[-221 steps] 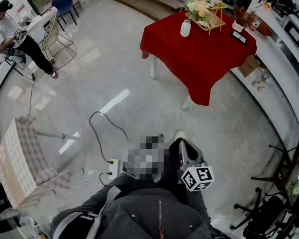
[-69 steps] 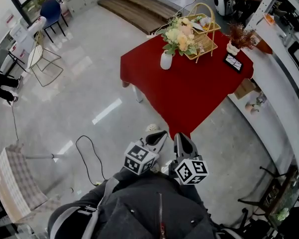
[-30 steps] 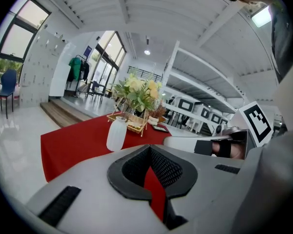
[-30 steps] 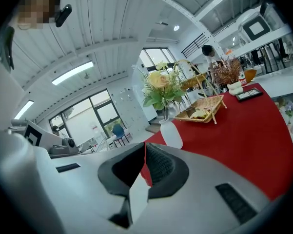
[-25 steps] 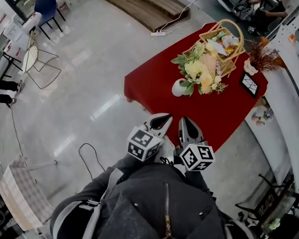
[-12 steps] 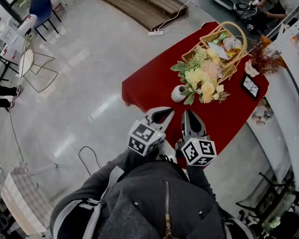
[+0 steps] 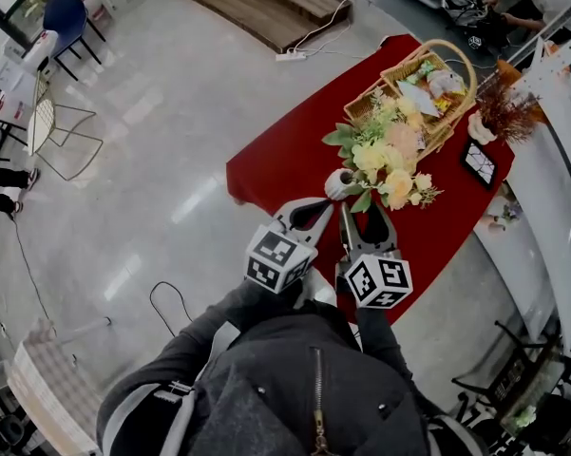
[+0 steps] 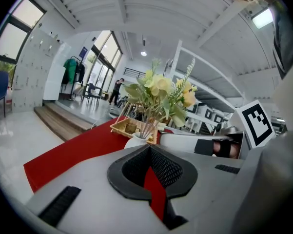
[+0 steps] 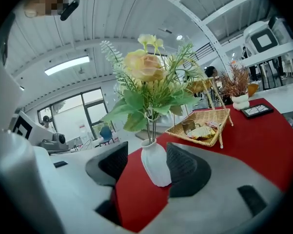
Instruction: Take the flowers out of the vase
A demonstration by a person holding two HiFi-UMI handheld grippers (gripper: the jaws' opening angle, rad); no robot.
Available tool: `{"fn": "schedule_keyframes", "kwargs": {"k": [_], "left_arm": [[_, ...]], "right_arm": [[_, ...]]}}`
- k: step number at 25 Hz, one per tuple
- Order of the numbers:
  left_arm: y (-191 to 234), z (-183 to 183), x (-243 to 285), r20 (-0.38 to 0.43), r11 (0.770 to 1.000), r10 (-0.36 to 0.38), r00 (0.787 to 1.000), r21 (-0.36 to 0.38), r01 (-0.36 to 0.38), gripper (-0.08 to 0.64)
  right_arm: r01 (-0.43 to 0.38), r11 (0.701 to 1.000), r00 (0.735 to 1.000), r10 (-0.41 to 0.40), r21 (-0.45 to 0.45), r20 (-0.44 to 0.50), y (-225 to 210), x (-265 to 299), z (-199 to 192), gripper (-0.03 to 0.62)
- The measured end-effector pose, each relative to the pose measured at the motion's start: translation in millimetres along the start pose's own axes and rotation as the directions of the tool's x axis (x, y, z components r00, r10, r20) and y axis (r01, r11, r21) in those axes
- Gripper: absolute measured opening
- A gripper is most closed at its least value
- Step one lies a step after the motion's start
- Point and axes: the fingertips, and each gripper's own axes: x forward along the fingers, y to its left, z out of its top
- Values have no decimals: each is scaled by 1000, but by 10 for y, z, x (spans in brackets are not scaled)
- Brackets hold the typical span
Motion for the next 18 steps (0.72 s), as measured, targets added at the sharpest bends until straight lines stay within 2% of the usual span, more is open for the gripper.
{"fn": "schedule_keyframes", "kwargs": {"k": [5,18], "left_arm": [[119,-28,51,0,1000,20,1000,-21,-20,8],[300,-108,44,-32,996,57,998,-60,-58,8]], "right_arm": [[-3,1000,1000,3,-26,31,-61,147,41,209],[-28,997,999,31,-75,30,-128,492,74,209]]}}
